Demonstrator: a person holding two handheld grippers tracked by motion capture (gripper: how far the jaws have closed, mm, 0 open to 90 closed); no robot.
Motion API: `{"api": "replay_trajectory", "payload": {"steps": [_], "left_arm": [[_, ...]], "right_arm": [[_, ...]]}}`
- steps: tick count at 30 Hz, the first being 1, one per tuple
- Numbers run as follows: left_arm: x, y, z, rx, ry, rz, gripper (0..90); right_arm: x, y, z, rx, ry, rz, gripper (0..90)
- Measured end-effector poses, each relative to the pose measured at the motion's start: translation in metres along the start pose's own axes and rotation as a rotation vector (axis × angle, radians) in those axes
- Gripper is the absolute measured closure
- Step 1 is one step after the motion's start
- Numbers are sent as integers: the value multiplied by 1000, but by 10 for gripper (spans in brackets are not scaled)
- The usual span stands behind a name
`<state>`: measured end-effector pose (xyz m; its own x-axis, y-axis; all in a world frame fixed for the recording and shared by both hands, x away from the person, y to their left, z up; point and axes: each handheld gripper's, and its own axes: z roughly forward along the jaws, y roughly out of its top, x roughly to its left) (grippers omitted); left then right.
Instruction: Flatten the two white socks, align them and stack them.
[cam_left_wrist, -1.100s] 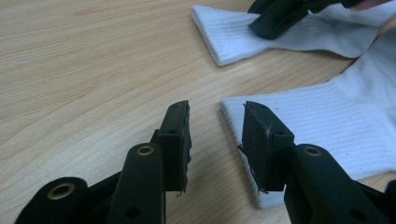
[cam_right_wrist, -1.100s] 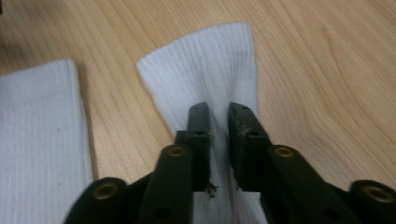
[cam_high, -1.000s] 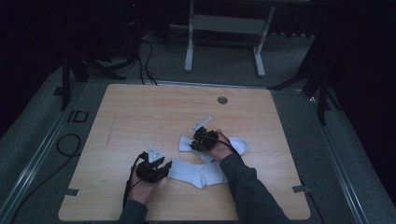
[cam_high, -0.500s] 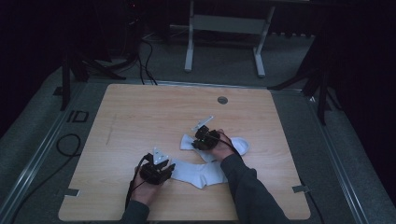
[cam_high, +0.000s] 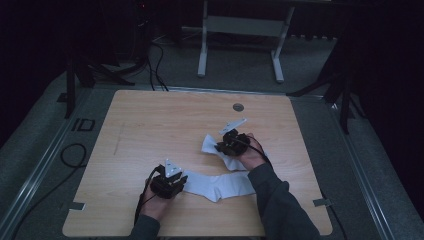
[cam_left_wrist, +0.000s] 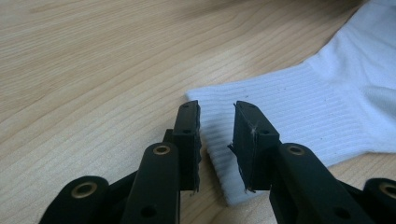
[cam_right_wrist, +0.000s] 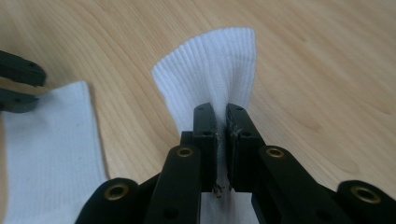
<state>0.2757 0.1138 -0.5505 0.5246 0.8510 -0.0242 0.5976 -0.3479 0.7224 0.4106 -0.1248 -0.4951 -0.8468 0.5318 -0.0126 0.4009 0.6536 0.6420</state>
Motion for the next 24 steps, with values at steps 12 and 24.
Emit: {"api": "replay_trajectory", "payload": {"steps": [12, 24], "left_arm": [[-1, 0, 1, 5, 0, 17, 709], [1, 0, 0, 0, 2, 9, 711]], "right_arm": [[-11, -4, -53, -90, -42, 7, 837], [-11, 0, -83, -151, -67, 2, 836]]}}
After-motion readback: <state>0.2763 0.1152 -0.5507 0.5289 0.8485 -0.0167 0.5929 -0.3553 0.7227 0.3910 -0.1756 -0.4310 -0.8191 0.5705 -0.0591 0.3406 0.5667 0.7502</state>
